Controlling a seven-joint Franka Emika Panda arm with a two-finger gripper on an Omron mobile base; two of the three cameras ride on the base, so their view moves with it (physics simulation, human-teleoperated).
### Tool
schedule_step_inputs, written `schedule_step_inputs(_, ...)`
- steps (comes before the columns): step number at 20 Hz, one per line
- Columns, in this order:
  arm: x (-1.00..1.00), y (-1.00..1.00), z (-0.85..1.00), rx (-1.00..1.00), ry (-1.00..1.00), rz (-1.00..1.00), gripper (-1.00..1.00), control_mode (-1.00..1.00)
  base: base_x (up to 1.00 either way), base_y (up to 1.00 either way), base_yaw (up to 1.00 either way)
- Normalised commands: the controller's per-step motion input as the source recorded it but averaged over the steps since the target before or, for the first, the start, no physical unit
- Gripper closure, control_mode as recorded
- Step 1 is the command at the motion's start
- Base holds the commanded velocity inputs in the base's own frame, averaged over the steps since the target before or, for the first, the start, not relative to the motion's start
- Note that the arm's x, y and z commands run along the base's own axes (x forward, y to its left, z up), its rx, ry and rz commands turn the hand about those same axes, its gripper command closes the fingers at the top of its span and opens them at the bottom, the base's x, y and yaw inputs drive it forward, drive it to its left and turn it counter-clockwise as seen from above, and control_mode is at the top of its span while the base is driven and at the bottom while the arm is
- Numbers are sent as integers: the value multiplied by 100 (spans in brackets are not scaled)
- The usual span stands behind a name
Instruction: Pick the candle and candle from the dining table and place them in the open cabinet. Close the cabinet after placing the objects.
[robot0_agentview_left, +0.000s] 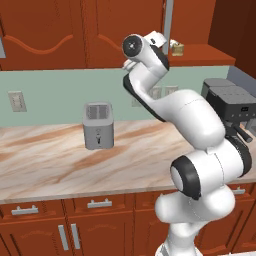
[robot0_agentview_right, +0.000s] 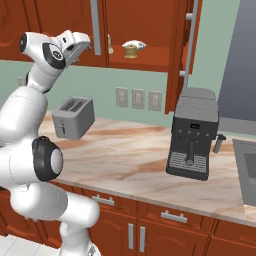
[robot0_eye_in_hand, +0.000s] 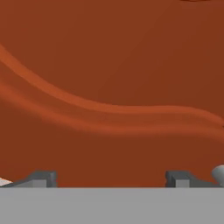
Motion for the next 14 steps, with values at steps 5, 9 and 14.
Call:
schedule_step_inputs(5,-32,21,8,0,-8,1,-100,-100,0,0,0)
schedule_step_inputs(9,-41,14,14,1,-10,2,-100,-100,0,0,0)
schedule_step_inputs(14,-80,1,2,11,-13,0,-100,-100,0,0,0)
